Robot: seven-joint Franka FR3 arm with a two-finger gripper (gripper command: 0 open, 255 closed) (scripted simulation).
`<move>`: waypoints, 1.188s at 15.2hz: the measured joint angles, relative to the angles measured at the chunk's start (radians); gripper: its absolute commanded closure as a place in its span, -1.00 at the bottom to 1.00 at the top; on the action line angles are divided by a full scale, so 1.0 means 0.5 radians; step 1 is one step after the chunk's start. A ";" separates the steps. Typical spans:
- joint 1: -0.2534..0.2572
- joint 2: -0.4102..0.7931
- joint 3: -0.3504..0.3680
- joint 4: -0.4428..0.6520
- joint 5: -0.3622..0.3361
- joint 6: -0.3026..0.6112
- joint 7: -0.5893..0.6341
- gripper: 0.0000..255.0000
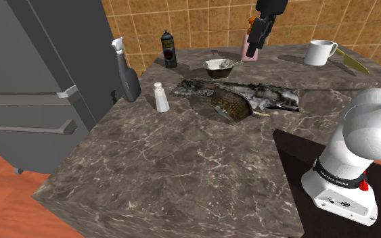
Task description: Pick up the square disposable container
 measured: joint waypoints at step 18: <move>0.081 -0.104 0.539 -0.259 0.531 0.262 0.845 -1.00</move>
